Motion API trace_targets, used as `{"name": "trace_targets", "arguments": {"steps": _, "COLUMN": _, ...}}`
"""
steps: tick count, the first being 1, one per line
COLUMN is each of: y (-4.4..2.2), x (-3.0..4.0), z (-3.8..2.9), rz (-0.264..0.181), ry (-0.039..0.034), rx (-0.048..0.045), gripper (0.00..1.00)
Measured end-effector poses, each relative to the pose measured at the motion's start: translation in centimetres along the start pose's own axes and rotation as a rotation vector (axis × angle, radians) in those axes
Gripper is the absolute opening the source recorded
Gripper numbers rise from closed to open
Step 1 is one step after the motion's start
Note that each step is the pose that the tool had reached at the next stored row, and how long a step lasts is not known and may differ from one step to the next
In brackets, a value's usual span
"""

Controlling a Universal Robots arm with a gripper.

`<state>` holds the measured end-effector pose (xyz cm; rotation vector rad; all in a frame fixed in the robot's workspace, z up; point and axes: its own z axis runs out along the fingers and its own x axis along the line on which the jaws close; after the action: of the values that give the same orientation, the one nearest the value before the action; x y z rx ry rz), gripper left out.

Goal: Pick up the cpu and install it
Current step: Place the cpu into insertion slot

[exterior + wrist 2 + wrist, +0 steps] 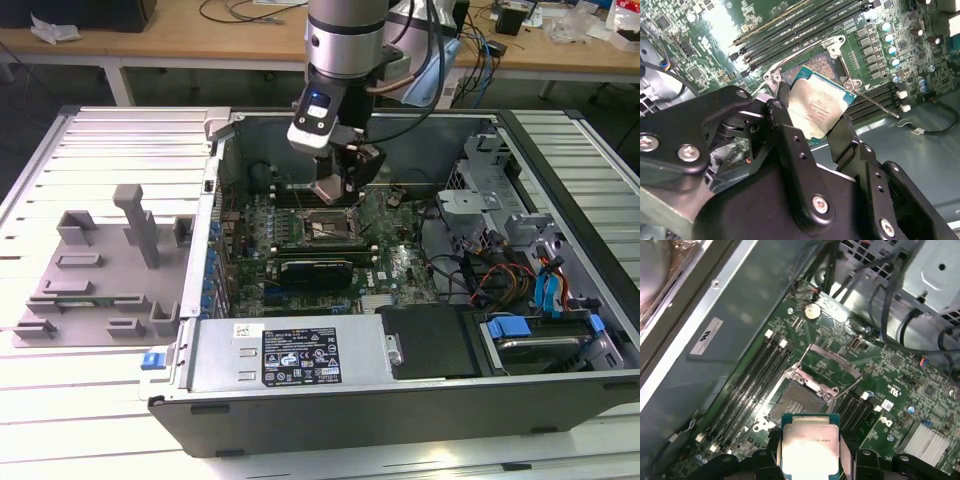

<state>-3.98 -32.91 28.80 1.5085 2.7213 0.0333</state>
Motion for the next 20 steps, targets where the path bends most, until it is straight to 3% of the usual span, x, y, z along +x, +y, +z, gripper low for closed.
{"name": "trace_targets", "arguments": {"steps": 6, "y": 0.0, "x": 0.0, "z": 0.02, "rz": 0.106, "ry": -0.0035, "rx": 0.0017, "gripper": 0.55}}
{"name": "trace_targets", "arguments": {"steps": 13, "y": 0.0, "x": 0.0, "z": 0.11, "rz": 0.345, "ry": -0.0114, "rx": 0.0055, "gripper": 0.55}}
{"name": "trace_targets", "arguments": {"steps": 15, "y": 0.0, "x": 0.0, "z": 0.13, "rz": 0.385, "ry": -0.0129, "rx": 0.0062, "gripper": 0.55}}
{"name": "trace_targets", "arguments": {"steps": 17, "y": -0.01, "x": 0.0, "z": 0.19, "rz": 0.472, "ry": -0.0158, "rx": 0.0076, "gripper": 0.55}}
{"name": "trace_targets", "arguments": {"steps": 20, "y": -0.01, "x": 0.0, "z": 0.2, "rz": 0.484, "ry": -0.0161, "rx": 0.0077, "gripper": 0.55}}
